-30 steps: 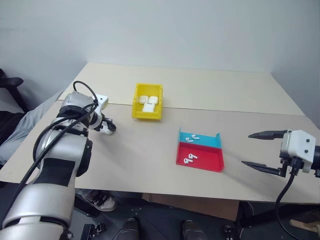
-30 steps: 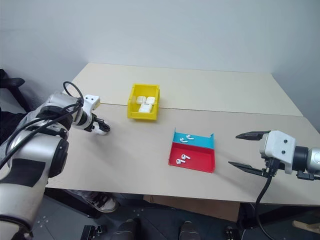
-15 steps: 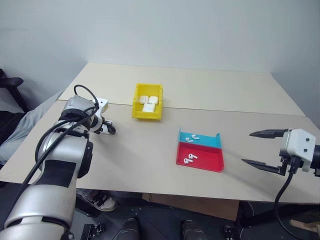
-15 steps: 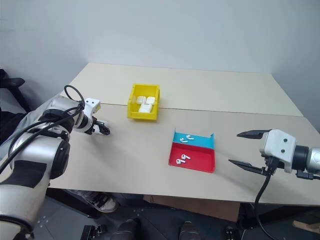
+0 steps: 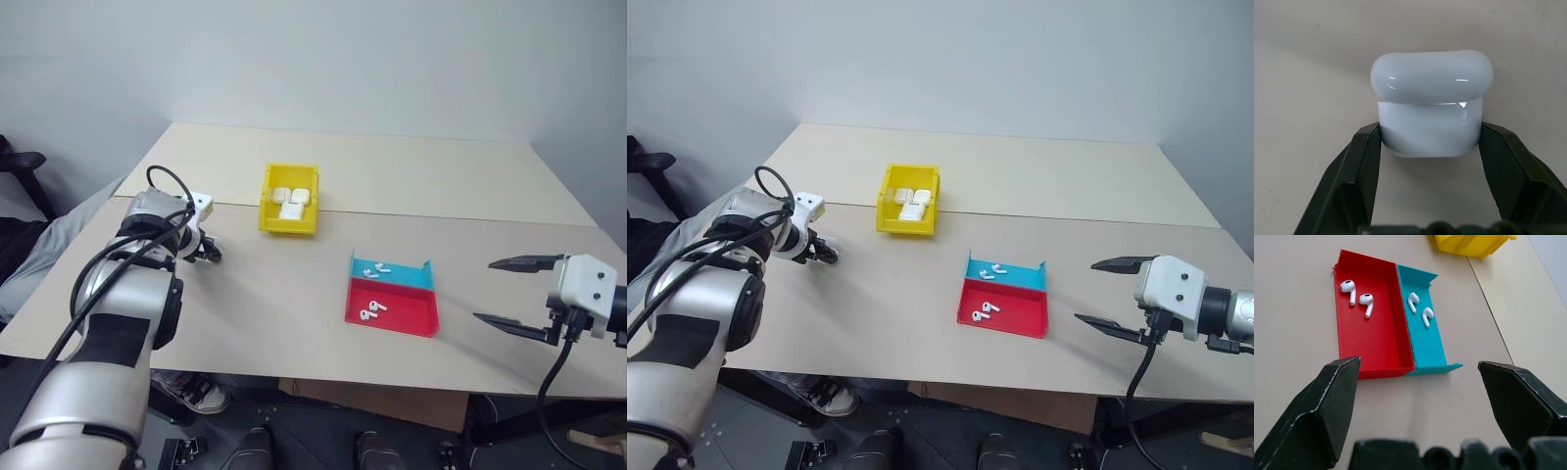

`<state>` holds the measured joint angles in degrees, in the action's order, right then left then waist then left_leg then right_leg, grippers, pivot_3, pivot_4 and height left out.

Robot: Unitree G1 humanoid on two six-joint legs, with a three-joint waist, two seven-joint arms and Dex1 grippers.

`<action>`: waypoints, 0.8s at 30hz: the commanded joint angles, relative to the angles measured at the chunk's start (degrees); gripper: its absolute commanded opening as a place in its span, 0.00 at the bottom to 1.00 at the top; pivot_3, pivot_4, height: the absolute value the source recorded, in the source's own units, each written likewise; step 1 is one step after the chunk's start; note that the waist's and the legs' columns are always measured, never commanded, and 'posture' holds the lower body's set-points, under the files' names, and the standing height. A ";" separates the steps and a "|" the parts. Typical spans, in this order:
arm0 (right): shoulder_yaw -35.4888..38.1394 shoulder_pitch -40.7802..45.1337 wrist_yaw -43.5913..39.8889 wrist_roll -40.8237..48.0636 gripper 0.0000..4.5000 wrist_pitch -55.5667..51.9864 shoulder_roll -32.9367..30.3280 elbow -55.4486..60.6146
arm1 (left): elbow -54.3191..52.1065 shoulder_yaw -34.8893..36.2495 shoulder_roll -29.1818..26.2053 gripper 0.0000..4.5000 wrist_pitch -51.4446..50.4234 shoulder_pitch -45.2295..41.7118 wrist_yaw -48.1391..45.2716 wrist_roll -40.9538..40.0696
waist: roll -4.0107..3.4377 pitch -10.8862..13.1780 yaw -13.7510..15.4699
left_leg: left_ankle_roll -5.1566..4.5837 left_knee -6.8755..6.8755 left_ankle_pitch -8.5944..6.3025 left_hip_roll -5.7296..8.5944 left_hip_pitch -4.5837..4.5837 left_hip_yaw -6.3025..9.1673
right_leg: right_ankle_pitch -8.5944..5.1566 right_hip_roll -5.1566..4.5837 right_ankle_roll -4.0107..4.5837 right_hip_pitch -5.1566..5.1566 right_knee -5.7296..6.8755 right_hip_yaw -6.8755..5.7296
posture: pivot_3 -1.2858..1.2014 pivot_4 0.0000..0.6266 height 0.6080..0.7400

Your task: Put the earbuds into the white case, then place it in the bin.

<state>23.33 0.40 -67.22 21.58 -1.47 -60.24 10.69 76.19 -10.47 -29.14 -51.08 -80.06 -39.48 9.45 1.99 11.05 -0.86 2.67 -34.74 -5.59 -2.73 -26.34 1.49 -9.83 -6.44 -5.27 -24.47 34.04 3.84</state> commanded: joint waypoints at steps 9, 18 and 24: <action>3.76 0.74 0.61 1.86 1.00 -1.43 -1.56 3.78 | -38.87 -2.66 -7.90 0.61 -5.92 3.64 -18.99 -3.08 | -0.02 0.01 -0.43 | 0.00 0.04 0.00 -0.02 -0.02 0.00 | 0.00 -0.01 0.00 0.00 0.00 0.01 | 0.52 0.24 1.00; 0.85 7.00 0.30 2.59 1.00 -1.64 -2.37 7.17 | -89.06 13.86 -4.53 0.61 3.13 36.30 -16.44 -20.54 | -0.14 -0.06 -1.62 | -0.02 0.02 0.01 -0.10 0.24 0.01 | -0.02 0.06 0.05 0.17 0.12 0.06 | 0.52 0.24 1.00; -4.42 13.31 0.26 2.89 1.00 -6.47 -4.93 11.26 | -92.32 16.44 8.91 0.61 32.33 53.17 -14.57 -26.58 | -0.23 -0.12 -1.60 | -0.02 -0.14 0.01 -0.09 0.30 -0.09 | 0.00 -0.01 0.08 0.30 0.01 0.10 | 0.52 0.24 1.00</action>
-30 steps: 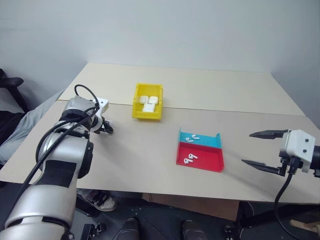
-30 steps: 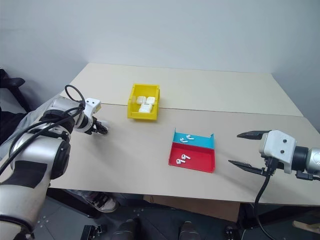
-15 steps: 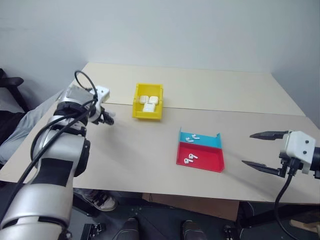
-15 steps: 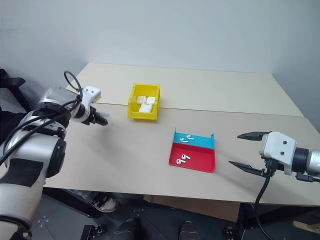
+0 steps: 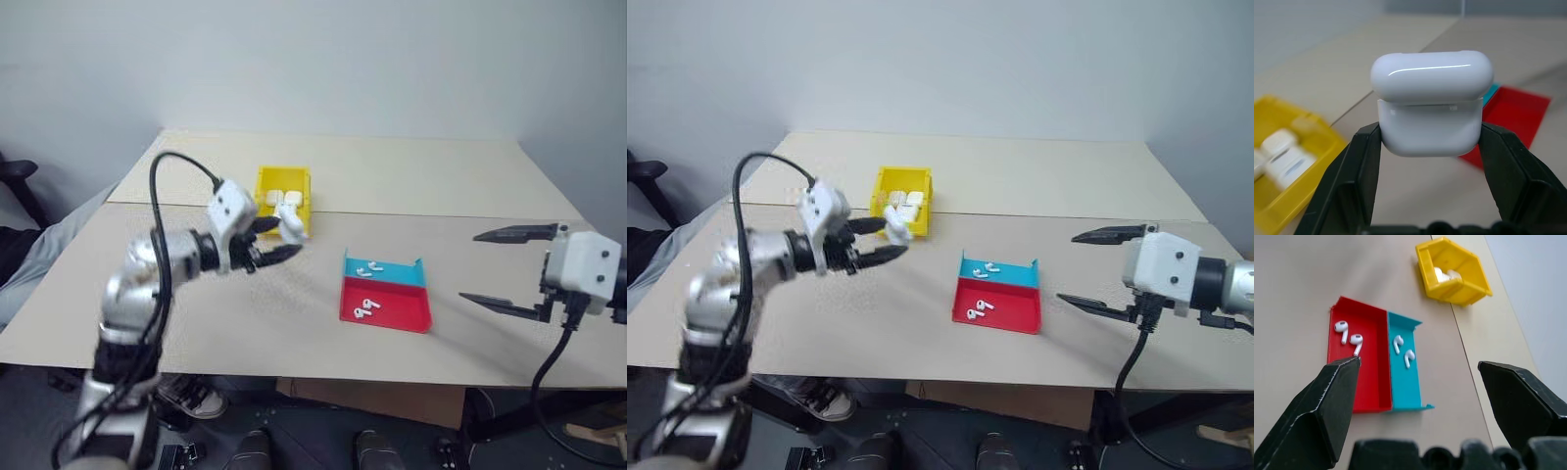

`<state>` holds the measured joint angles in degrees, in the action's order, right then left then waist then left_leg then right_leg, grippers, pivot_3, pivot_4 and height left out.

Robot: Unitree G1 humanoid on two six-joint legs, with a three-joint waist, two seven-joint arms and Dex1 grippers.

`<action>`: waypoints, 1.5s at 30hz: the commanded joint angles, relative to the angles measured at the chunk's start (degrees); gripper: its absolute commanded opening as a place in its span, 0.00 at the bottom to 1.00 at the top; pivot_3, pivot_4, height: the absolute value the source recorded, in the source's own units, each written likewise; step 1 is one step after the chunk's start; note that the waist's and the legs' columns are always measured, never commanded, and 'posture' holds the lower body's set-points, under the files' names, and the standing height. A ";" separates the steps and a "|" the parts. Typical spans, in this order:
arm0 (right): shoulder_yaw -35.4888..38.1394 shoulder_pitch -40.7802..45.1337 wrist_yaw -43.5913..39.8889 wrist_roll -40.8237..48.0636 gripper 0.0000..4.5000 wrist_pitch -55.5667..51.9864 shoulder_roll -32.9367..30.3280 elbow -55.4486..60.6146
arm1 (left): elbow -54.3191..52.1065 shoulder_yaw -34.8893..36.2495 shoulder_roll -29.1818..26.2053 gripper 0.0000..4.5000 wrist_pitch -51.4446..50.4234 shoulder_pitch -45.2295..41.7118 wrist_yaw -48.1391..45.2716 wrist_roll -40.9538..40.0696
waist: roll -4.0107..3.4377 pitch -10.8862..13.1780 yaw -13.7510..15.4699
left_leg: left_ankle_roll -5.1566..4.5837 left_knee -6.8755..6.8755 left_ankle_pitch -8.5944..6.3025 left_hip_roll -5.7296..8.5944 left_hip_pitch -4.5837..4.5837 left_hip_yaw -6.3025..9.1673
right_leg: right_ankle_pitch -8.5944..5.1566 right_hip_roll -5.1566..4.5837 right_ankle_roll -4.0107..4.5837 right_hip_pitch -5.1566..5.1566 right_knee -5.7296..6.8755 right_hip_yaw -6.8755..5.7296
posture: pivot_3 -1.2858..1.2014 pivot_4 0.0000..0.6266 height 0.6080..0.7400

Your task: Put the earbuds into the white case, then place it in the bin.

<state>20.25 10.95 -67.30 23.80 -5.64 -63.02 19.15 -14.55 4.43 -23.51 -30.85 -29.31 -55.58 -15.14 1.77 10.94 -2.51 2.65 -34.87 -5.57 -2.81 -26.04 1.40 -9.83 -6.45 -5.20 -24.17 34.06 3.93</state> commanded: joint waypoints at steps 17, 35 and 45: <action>-34.26 27.34 -4.47 -9.40 1.00 -28.97 -4.37 9.62 | 14.10 -3.48 9.33 0.61 49.94 16.41 -17.97 -13.06 | -0.19 -0.12 -0.25 | 0.01 0.04 -0.01 -0.01 -0.08 -0.07 | -0.01 -0.03 0.02 -0.19 -0.04 0.05 | 0.52 0.24 1.00; -58.17 43.21 -6.22 -28.38 0.47 -33.65 15.97 -3.86 | 8.36 -4.11 1.93 0.61 52.78 27.19 -16.88 -13.32 | -0.27 -0.17 0.11 | 0.01 0.21 -0.01 -0.14 -0.36 -0.26 | 0.12 -0.06 0.24 -0.84 0.13 0.03 | 0.52 0.24 1.00; -60.47 44.79 -9.76 -33.21 0.47 -29.93 19.69 -11.46 | 6.07 -5.46 0.81 0.61 51.91 27.93 -13.44 -12.16 | -0.28 -0.17 -0.02 | 0.02 0.27 -0.01 -0.15 -0.35 -0.29 | 0.12 -0.05 0.24 -0.86 0.13 0.03 | 0.52 0.24 1.00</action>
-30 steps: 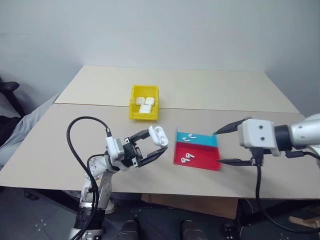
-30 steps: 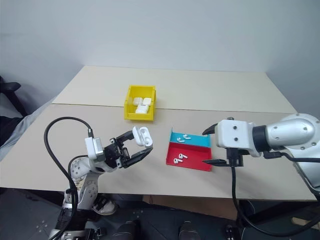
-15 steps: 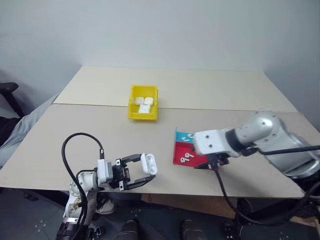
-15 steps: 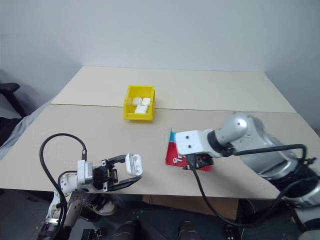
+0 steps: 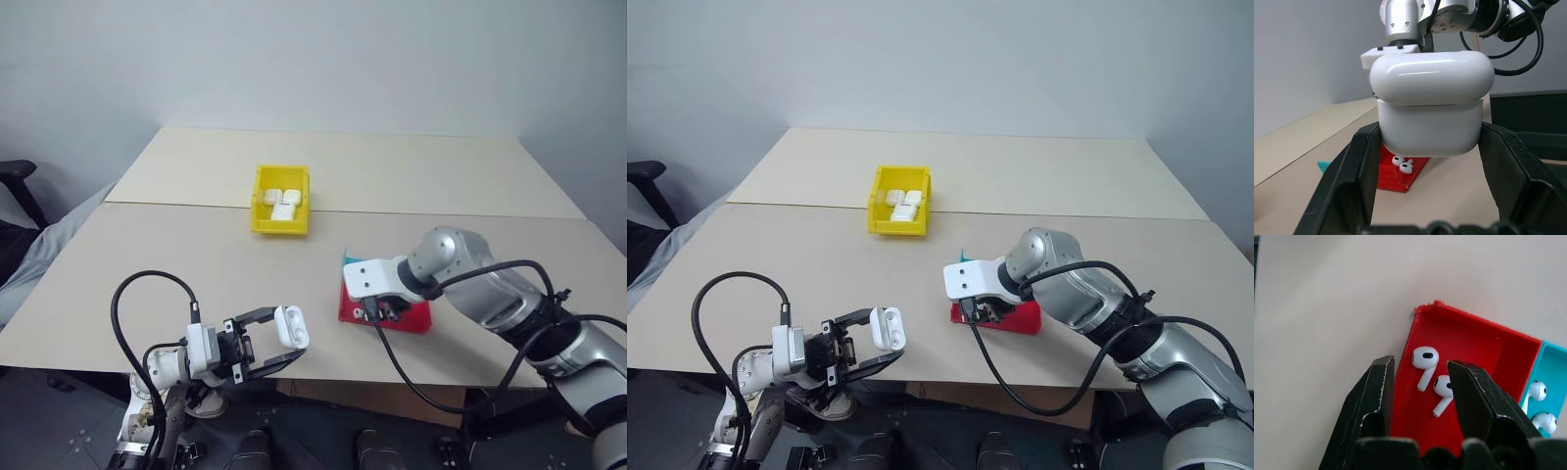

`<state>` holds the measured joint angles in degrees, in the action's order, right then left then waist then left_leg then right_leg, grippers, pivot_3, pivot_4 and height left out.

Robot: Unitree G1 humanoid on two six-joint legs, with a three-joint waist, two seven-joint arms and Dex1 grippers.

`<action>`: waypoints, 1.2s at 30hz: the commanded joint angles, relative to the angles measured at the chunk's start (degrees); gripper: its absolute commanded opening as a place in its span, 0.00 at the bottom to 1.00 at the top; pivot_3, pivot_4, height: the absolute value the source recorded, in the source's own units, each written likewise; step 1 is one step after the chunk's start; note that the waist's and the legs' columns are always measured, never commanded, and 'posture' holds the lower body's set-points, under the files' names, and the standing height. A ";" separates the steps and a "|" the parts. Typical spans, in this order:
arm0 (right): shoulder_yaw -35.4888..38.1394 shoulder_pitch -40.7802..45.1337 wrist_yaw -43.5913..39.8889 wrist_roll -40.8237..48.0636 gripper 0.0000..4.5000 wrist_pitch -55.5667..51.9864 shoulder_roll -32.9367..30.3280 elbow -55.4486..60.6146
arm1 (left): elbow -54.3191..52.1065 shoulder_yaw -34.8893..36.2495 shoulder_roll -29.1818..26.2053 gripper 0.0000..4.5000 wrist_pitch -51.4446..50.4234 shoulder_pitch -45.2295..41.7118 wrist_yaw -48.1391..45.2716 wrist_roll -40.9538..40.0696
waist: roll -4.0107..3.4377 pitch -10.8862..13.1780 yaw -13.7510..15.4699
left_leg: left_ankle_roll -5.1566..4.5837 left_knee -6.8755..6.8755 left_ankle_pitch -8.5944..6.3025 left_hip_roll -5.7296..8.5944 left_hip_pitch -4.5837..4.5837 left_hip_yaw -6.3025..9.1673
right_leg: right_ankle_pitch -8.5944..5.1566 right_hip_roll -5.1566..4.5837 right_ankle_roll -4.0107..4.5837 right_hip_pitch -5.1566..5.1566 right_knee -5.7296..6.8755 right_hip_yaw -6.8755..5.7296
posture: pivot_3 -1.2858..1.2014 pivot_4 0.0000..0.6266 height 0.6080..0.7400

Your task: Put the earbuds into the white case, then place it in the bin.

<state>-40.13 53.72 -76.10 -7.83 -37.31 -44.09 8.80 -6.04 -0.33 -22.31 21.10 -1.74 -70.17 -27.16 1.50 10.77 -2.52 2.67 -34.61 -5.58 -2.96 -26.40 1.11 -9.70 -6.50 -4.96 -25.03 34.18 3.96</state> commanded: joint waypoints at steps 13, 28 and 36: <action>-0.13 1.83 -3.25 -4.88 0.47 2.73 4.02 -4.85 | -3.69 -1.53 -2.44 0.61 -1.20 1.17 4.60 1.31 | 0.00 0.00 -0.08 | 0.00 0.14 0.00 0.00 0.00 -0.02 | 0.00 0.00 0.00 -0.08 -0.01 0.00 | 0.52 0.24 1.00; 0.26 1.55 -3.64 -6.31 0.47 3.86 6.04 -7.01 | -4.23 -2.02 -3.41 0.61 -1.41 1.87 6.54 2.39 | 0.00 0.00 -0.07 | 0.00 0.30 0.00 0.00 0.00 -0.02 | 0.00 0.00 0.00 -0.15 -0.01 0.00 | 0.52 0.24 1.00; 0.43 1.30 -3.44 -6.79 0.34 4.06 6.77 -7.68 | -4.84 -2.06 -3.77 0.61 -2.23 1.86 7.61 2.54 | 0.00 0.00 -0.07 | 0.01 0.32 0.00 0.00 0.00 -0.03 | 0.00 0.00 0.01 -0.17 -0.02 0.00 | 0.52 0.24 1.00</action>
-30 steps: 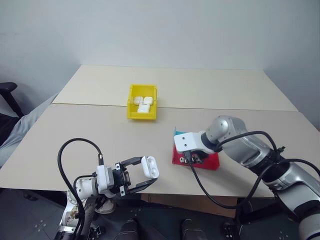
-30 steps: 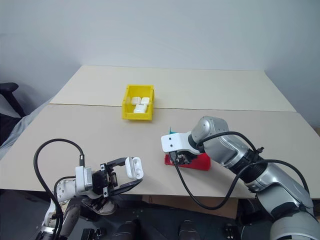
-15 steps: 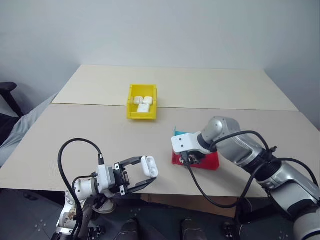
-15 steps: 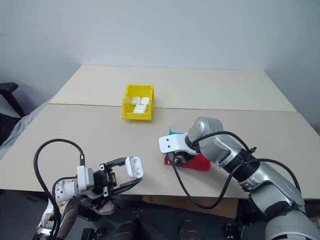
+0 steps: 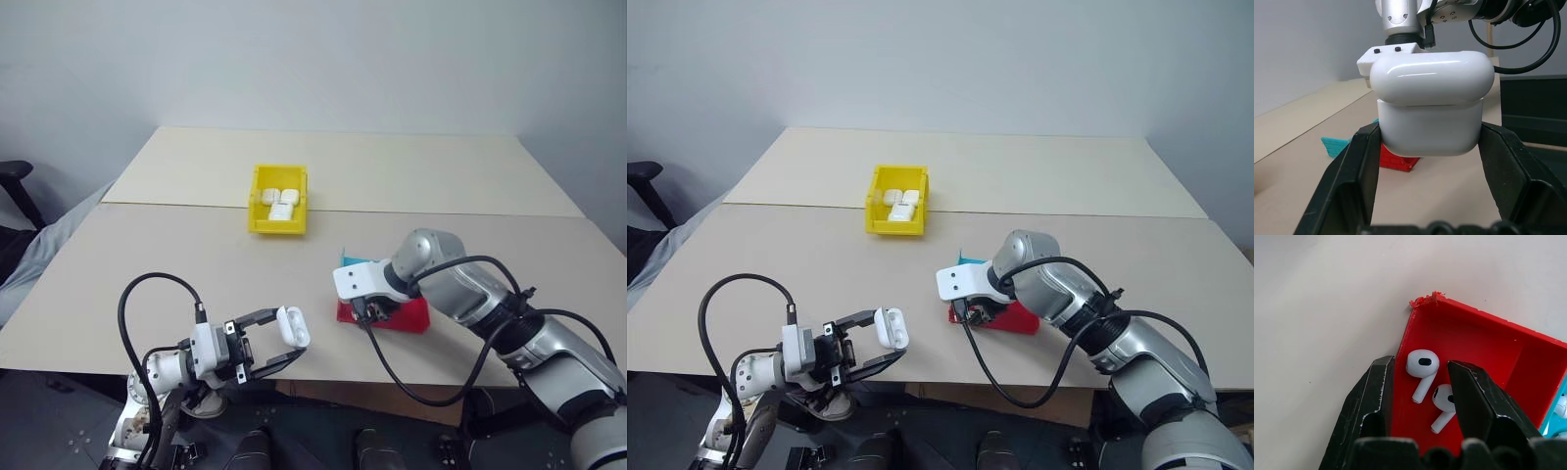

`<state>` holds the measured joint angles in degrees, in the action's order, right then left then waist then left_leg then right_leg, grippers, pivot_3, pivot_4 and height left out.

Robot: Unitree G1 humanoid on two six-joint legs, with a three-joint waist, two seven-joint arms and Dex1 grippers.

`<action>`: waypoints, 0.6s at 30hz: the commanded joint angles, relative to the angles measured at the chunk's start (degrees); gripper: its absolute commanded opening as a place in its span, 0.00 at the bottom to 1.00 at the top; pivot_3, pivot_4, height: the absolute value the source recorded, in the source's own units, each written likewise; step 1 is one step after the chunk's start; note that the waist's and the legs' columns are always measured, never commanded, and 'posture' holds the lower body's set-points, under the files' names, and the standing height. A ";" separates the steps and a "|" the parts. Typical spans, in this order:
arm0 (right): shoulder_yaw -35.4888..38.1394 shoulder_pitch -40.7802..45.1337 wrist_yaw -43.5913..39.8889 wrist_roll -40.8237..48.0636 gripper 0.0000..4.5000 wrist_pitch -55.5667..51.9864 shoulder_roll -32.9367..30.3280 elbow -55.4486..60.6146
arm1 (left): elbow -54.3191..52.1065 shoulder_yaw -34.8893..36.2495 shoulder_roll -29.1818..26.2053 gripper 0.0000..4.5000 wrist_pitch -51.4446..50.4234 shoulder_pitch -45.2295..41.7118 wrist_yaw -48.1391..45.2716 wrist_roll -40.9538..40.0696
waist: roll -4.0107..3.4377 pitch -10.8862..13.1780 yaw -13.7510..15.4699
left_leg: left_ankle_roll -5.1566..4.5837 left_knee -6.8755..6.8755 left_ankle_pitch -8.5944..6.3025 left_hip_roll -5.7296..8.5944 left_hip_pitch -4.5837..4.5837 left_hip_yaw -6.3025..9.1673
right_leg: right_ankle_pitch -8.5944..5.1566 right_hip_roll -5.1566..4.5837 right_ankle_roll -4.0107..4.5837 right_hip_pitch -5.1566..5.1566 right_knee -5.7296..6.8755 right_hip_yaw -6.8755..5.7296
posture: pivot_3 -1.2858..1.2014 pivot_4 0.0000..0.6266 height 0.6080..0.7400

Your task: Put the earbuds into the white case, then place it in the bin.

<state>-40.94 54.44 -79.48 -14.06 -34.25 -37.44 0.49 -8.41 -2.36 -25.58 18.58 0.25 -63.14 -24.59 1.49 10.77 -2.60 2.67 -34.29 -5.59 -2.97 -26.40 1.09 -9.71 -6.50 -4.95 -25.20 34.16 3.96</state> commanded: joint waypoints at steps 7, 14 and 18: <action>1.35 0.31 -0.14 -0.98 0.14 1.73 0.07 0.89 | -2.96 -0.19 -1.19 0.61 -0.48 0.01 1.29 0.37 | 0.00 0.00 -0.01 | 0.00 0.02 0.00 0.00 0.00 0.00 | 0.00 0.00 0.00 -0.02 -0.01 0.00 | 0.52 0.24 1.00; 2.91 0.28 -0.28 -0.25 0.14 0.74 -0.58 3.00 | -2.71 -0.51 -1.12 0.61 -0.36 -0.51 1.75 0.46 | 0.00 0.00 0.01 | 0.00 0.05 0.00 0.00 0.00 0.00 | 0.00 0.00 0.00 -0.03 -0.02 0.00 | 0.52 0.24 1.00; 9.23 0.64 0.27 3.15 0.14 -3.58 -1.87 7.77 | -3.25 -0.58 -0.76 0.61 -1.11 -1.66 2.03 -0.74 | 0.00 0.00 0.06 | 0.00 0.07 0.00 0.00 -0.01 0.00 | 0.00 0.00 0.00 -0.05 -0.03 0.00 | 0.52 0.24 1.00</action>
<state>-36.89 54.10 -79.54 -12.71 -35.54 -38.11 4.69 -9.29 -2.90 -26.51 18.04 -0.43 -61.78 -24.17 1.49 10.78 -2.53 2.68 -34.21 -5.59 -2.97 -26.40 1.08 -9.71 -6.50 -4.95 -25.24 34.14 3.96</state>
